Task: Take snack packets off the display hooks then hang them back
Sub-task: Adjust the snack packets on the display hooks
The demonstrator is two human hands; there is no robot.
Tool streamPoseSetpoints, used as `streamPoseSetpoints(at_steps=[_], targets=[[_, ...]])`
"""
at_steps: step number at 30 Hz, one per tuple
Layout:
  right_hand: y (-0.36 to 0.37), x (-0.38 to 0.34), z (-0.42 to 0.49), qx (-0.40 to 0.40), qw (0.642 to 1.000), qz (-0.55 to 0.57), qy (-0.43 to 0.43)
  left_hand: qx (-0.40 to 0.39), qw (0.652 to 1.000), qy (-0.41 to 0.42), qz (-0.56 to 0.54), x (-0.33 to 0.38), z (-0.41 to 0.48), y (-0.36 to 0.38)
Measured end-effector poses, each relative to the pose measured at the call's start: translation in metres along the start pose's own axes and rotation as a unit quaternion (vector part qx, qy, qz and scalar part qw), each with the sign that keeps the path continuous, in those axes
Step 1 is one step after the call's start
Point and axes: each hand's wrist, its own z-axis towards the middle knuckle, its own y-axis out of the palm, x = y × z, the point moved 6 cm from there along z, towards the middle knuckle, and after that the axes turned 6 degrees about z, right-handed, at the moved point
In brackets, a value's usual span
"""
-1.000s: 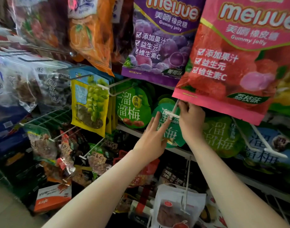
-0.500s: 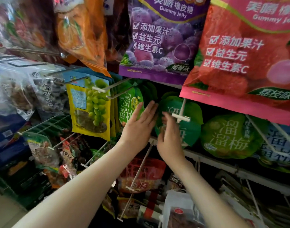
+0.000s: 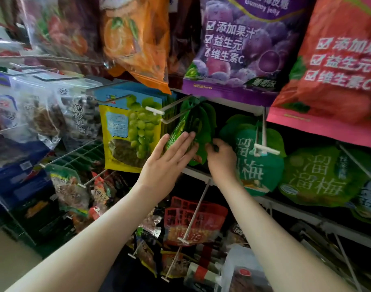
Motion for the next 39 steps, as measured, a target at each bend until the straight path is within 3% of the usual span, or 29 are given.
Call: streamPoseSetpoints(at_steps=[4,13,18,22,27,35,39], targets=[[0.009,0.0,-0.005,0.027,0.999,-0.019,-0.033,0.002,1.0,0.019,-0.007,0.0,-0.004,-0.001],[0.017,0.006,-0.023,-0.075,0.985,0.139,-0.065,-0.021,0.999,0.015,0.044,0.008,0.0,0.0],[0.02,0.015,-0.026,-0.121,0.985,0.113,-0.056,-0.054,0.995,0.025,0.08,0.012,0.004,0.0],[0.019,0.025,-0.015,-0.087,0.994,0.05,-0.051,-0.063,0.994,0.015,0.087,0.008,0.003,0.0],[0.008,0.031,0.005,-0.041,0.996,0.071,0.016,-0.062,0.994,-0.019,0.089,-0.011,-0.005,0.004],[0.002,0.019,-0.013,-0.08,0.99,0.116,0.013,-0.097,0.994,0.027,0.048,0.001,-0.007,0.0],[-0.014,0.019,-0.037,-0.111,0.988,0.109,0.021,-0.112,0.99,0.061,-0.055,0.038,-0.01,-0.027]])
